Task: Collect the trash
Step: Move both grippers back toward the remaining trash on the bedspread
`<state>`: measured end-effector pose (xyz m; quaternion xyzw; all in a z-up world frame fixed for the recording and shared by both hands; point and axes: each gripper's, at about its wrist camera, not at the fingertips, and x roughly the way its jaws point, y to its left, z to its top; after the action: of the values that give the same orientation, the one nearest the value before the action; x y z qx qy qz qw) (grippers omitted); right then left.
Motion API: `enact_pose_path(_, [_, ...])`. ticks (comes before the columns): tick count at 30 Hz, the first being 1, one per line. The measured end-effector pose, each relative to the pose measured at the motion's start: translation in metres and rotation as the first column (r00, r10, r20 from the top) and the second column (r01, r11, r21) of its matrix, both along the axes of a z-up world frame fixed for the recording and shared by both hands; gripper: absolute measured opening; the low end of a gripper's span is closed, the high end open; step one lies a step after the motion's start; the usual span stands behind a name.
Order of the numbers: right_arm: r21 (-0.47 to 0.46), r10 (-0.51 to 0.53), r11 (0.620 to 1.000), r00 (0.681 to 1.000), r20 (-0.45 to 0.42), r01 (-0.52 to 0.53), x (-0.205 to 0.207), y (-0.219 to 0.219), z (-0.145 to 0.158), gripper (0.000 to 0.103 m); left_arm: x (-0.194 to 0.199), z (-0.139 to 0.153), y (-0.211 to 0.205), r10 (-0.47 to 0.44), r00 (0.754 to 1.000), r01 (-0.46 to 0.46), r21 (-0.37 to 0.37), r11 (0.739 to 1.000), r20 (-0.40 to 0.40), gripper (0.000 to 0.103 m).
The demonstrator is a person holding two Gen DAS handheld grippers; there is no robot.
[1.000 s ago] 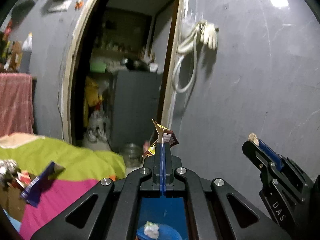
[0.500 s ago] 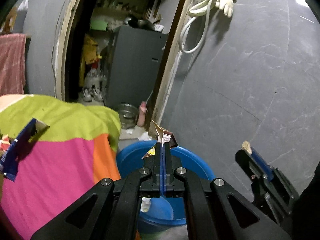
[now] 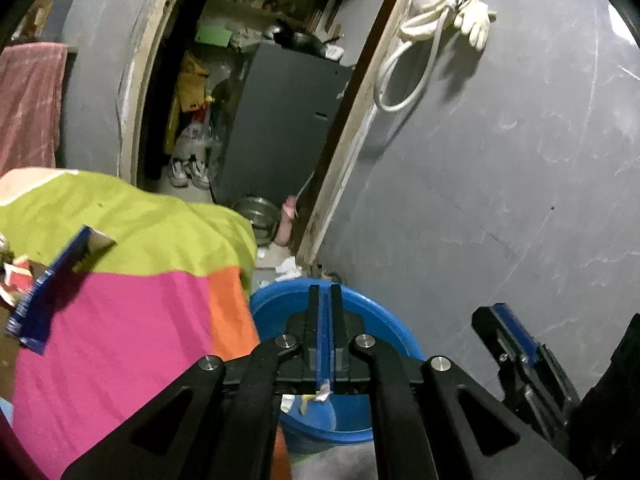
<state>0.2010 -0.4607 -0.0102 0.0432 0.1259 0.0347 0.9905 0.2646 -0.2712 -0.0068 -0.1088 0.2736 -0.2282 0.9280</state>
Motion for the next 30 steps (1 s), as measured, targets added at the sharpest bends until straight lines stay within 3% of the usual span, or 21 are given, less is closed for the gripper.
enact_pose_path(4, [-0.005,0.006,1.000,0.999,0.048,-0.006,-0.009,0.006,0.020,0.039,-0.012,0.018,0.022,0.024,0.999,-0.022,-0.038,0.999,0.048,0.025])
enact_pose_path(8, [-0.012,0.024,1.000,0.993,0.113,-0.023,-0.020,0.020,0.045,0.051,-0.025,0.041,0.046,0.058,0.993,-0.052,-0.059,0.997,0.103,0.031])
enact_pose_path(11, [-0.014,0.043,0.999,0.987,0.156,-0.041,-0.025,0.035,0.064,0.062,-0.034,0.057,0.070,0.089,0.986,-0.080,-0.065,0.995,0.142,0.044])
enact_pose_path(13, [-0.012,0.058,0.998,0.981,0.184,-0.057,-0.029,0.045,0.073,0.079,-0.041,0.067,0.090,0.115,0.979,-0.104,-0.071,0.992,0.170,0.054])
enact_pose_path(17, [-0.021,0.096,0.995,0.970,0.222,-0.094,-0.032,0.072,0.088,0.088,-0.054,0.080,0.127,0.174,0.961,-0.164,-0.061,0.985,0.216,0.068])
enact_pose_path(19, [-0.019,0.110,0.994,0.965,0.239,-0.108,-0.033,0.085,0.092,0.098,-0.061,0.084,0.147,0.206,0.950,-0.196,-0.064,0.979,0.234,0.081])
enact_pose_path(20, [-0.016,0.115,0.993,0.962,0.246,-0.115,-0.034,0.091,0.094,0.102,-0.065,0.085,0.158,0.226,0.943,-0.216,-0.067,0.974,0.245,0.083])
enact_pose_path(25, [-0.011,0.164,0.986,0.948,0.274,-0.168,-0.035,0.129,0.097,0.103,-0.082,0.086,0.204,0.292,0.911,-0.291,-0.049,0.956,0.291,0.097])
enact_pose_path(30, [-0.031,0.198,0.980,0.941,0.274,-0.197,-0.032,0.165,0.094,0.103,-0.094,0.076,0.248,0.348,0.888,-0.357,-0.028,0.934,0.301,0.101])
